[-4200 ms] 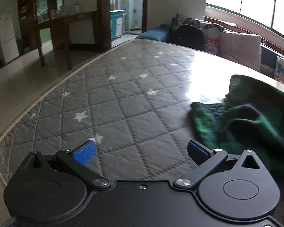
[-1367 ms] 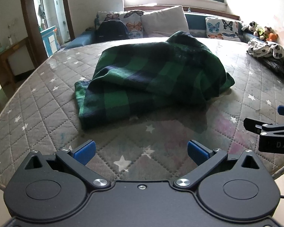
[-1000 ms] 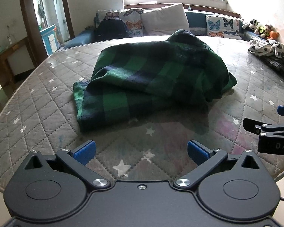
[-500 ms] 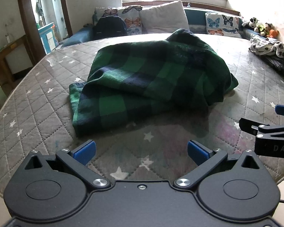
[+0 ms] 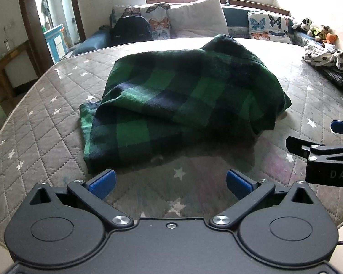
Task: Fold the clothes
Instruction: 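Lower the right tool onto the shirt and close its fingers on the fabric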
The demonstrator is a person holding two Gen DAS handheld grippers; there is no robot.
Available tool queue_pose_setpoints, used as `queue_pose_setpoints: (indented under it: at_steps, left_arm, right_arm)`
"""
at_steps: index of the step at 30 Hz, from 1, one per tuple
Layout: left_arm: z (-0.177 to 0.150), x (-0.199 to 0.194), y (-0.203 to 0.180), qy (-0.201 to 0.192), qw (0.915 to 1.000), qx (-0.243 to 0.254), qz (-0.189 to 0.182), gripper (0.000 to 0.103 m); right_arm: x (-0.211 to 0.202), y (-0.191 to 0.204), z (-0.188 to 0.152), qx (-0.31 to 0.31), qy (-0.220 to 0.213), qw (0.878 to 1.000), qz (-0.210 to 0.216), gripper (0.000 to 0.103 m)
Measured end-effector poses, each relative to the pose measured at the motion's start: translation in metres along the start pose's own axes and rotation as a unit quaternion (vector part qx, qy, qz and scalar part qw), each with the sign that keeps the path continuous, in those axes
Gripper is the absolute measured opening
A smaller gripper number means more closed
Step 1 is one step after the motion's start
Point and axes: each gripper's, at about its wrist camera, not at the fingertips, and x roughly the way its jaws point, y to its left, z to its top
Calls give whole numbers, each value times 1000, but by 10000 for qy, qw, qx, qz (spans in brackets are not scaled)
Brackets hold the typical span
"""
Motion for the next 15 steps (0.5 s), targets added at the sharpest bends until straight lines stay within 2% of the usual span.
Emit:
queue_pose_setpoints:
  at_steps: [15]
  left_arm:
    - [19, 11, 7, 50, 10000, -13, 22, 103]
  right_arm:
    - [5, 7, 23, -106, -60, 9994, 314, 99]
